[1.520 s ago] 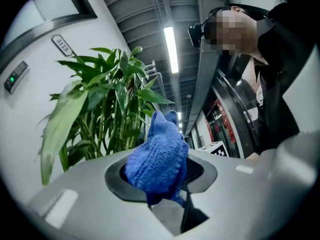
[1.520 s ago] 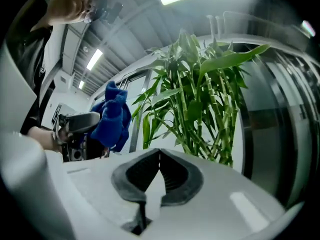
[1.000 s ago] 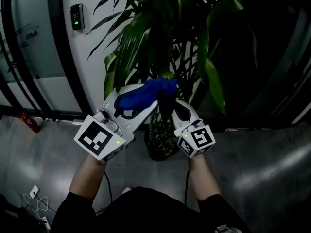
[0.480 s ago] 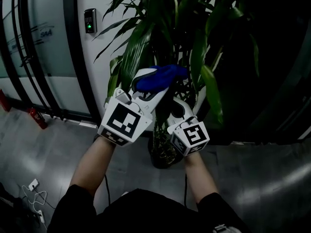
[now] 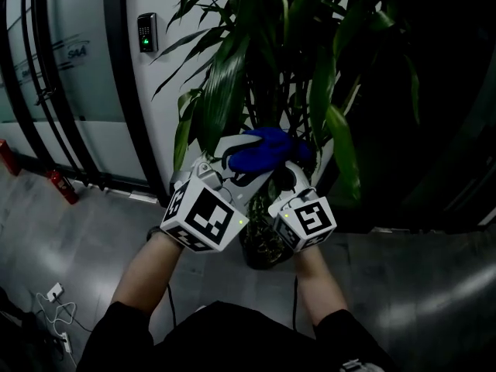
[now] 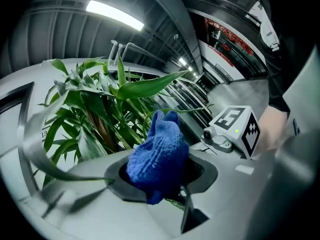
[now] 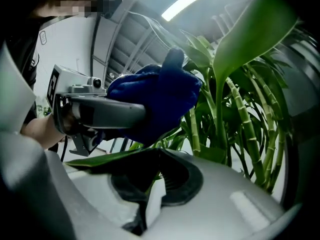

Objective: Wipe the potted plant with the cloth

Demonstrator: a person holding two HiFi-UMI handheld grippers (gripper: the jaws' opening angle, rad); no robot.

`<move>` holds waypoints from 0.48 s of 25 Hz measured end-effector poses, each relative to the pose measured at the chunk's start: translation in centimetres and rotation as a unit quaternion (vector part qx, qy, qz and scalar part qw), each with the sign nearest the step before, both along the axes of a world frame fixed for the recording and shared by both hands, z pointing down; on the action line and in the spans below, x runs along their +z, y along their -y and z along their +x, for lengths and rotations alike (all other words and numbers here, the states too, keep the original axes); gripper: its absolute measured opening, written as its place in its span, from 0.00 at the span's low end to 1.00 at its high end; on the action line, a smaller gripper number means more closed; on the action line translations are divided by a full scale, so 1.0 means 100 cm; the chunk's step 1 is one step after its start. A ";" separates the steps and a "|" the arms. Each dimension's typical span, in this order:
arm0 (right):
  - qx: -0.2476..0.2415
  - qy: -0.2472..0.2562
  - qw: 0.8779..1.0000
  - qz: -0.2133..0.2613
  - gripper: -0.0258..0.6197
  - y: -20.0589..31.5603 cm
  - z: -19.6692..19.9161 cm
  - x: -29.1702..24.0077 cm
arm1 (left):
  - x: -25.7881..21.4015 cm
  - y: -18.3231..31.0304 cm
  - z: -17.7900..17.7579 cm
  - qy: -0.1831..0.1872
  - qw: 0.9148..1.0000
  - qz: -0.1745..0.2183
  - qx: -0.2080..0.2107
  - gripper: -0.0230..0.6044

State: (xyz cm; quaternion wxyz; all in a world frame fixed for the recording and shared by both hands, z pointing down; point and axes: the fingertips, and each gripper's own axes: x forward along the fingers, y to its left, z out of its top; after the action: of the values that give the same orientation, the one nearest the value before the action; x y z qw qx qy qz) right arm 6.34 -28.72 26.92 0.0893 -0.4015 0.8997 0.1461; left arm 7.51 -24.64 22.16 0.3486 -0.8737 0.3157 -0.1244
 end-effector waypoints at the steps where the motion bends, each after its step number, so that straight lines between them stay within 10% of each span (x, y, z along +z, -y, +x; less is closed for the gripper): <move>1: -0.004 0.002 1.000 0.000 0.04 -0.001 0.000 0.001 | 0.003 -0.002 0.000 0.005 1.000 0.001 -0.002 0.29; 12: -0.015 -0.013 1.000 -0.013 0.04 0.001 -0.009 0.018 | 0.023 -0.004 -0.011 0.008 1.000 -0.020 -0.006 0.29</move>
State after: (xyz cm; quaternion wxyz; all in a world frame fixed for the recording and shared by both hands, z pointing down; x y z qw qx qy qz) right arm 5.43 -28.83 28.71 0.0749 -0.3869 0.9086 0.1383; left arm 6.42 -24.28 24.43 0.3327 -0.8776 0.3157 -0.1393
